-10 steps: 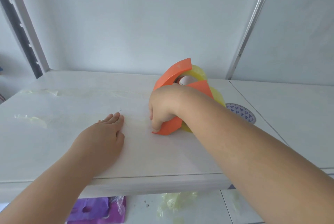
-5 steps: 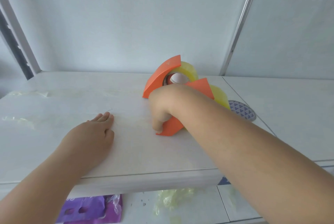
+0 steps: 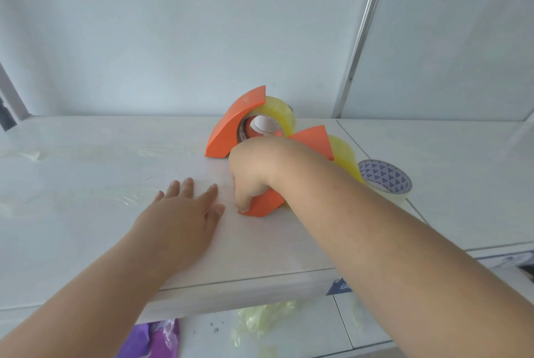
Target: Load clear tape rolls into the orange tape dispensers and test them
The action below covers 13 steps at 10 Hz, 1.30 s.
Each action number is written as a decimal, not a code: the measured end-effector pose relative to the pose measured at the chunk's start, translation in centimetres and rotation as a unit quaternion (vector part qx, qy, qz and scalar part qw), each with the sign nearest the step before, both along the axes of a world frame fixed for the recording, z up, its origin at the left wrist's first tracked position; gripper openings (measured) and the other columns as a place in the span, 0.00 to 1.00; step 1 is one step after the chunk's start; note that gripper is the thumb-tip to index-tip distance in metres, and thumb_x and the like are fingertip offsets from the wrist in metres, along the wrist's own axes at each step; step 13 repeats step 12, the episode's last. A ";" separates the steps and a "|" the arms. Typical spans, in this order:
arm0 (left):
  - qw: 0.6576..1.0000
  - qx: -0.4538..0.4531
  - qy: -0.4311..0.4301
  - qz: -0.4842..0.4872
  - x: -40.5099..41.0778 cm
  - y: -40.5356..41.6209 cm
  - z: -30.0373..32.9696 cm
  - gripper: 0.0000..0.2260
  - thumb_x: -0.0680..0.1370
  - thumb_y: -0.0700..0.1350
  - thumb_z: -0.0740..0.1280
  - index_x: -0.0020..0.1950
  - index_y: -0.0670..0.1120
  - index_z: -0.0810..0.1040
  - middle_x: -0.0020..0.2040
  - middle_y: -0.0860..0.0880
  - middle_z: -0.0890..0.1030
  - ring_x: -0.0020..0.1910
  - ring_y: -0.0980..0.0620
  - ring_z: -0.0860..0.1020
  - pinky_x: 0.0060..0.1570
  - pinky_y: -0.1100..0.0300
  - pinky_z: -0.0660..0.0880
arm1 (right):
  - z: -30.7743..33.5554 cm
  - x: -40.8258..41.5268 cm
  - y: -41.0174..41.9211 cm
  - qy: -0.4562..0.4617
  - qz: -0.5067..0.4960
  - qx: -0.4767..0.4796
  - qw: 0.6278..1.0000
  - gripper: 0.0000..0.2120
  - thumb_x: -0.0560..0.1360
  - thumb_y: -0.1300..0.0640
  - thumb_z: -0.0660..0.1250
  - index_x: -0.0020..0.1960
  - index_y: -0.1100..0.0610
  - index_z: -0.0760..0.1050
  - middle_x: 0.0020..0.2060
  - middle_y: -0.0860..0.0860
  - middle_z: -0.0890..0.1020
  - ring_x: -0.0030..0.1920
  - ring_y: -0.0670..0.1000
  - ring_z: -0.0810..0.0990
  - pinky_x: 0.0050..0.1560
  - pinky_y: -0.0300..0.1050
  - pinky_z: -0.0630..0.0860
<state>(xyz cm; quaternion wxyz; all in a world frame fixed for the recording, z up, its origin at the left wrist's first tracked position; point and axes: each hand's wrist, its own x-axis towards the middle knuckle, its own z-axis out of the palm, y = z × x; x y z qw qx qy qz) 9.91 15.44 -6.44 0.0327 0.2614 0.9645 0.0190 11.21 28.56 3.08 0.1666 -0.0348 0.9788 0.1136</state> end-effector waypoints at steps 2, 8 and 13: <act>1.000 -0.014 -0.013 -0.001 0.4 -0.3 0.1 0.25 0.81 0.57 0.40 0.78 0.56 0.44 0.79 0.45 0.45 0.78 0.45 0.45 0.75 0.51 0.46 | -0.1 0.0 -0.1 -0.003 0.009 0.015 1.000 0.16 0.69 0.45 0.70 0.33 0.52 0.67 0.34 0.47 0.72 0.33 0.49 0.71 0.30 0.42 0.63; 1.000 0.000 -0.025 0.014 0.3 -0.1 0.4 0.25 0.82 0.57 0.45 0.78 0.55 0.48 0.79 0.45 0.48 0.78 0.45 0.47 0.74 0.51 0.48 | -0.1 1.0 -0.1 0.031 0.016 -0.016 0.999 0.28 0.68 0.45 0.73 0.66 0.51 0.73 0.61 0.49 0.77 0.59 0.55 0.77 0.56 0.49 0.76; 0.981 0.189 0.006 0.032 -0.3 -2.3 3.2 0.14 0.79 0.54 0.59 0.60 0.52 0.78 0.57 0.47 0.81 0.55 0.47 0.77 0.51 0.58 0.70 | -0.1 3.7 -0.9 0.228 0.059 -0.140 0.962 0.14 0.75 0.46 0.64 0.58 0.50 0.77 0.45 0.45 0.78 0.50 0.49 0.76 0.50 0.47 0.73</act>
